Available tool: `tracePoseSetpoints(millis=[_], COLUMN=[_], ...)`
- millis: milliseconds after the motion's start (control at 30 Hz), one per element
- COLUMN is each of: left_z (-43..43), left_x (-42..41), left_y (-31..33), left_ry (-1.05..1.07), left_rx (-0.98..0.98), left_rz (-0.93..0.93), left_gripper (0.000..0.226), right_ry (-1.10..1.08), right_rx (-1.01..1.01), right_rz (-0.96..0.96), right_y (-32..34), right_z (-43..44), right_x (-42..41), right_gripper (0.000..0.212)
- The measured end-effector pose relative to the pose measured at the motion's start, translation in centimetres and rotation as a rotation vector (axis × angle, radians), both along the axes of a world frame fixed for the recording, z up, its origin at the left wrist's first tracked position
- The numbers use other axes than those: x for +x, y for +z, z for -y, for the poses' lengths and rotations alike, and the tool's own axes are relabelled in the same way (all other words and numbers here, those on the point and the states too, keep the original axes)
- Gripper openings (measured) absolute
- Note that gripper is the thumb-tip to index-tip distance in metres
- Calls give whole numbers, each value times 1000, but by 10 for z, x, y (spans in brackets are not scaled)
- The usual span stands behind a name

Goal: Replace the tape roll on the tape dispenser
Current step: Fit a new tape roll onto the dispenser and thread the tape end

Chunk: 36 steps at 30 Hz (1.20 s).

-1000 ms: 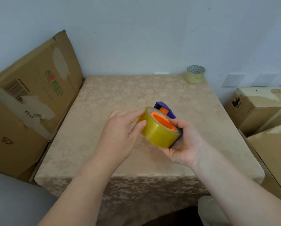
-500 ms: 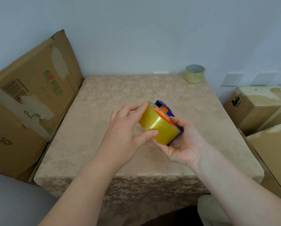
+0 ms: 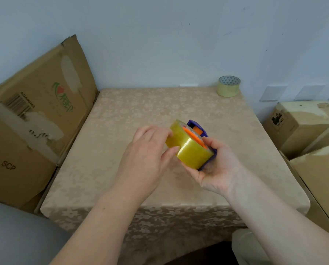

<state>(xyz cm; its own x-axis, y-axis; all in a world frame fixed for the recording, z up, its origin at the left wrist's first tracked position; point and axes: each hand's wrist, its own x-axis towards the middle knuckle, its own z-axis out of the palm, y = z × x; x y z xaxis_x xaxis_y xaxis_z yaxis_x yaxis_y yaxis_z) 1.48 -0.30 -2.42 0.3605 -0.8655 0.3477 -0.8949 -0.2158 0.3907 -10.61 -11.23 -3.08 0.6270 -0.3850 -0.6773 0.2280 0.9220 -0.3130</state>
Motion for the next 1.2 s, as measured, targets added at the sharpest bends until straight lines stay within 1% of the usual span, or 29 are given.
tracePoseSetpoints(millis=[100, 167, 267, 367, 433, 500, 667, 767, 900, 1067, 1200], left_z=[1, 1, 1, 4, 7, 9, 9, 6, 4, 2, 2], left_x=[0, -2, -6, -11, -18, -24, -18, -18, -14, -6, -2], left_y=[-2, -1, 2, -1, -4, -8, -5, 0, 3, 5, 7], left_ry=[15, 19, -5, 12, 67, 125, 176, 186, 177, 133, 77], left_rx=[-3, -5, 34, 56, 46, 16, -88, -119, -100, -76, -70], left_rz=[9, -14, -60, -107, -181, -228, -272, -272, -316, -306, -335], left_gripper=[26, 29, 57, 85, 100, 108, 101, 99, 102, 102, 95], right_ry=[0, -2, -16, 34, 83, 131, 234, 270, 322, 363, 378], right_rx=[-13, -26, -36, -106, -158, -192, -309, -349, -369, -368, -390], right_rz=[0, 2, 19, 18, 38, 72, 116, 117, 120, 135, 136], right_y=[2, 3, 3, 2, 1, 2, 8, 10, 10, 9, 9], right_z=[-1, -1, 0, -1, -2, -4, -4, -3, 0, 3, 4], right_x=[-1, -1, -1, 1, 2, 2, 1, 0, -1, -5, -7], right_gripper=[26, 26, 29, 30, 33, 34, 28, 30, 33, 33, 30])
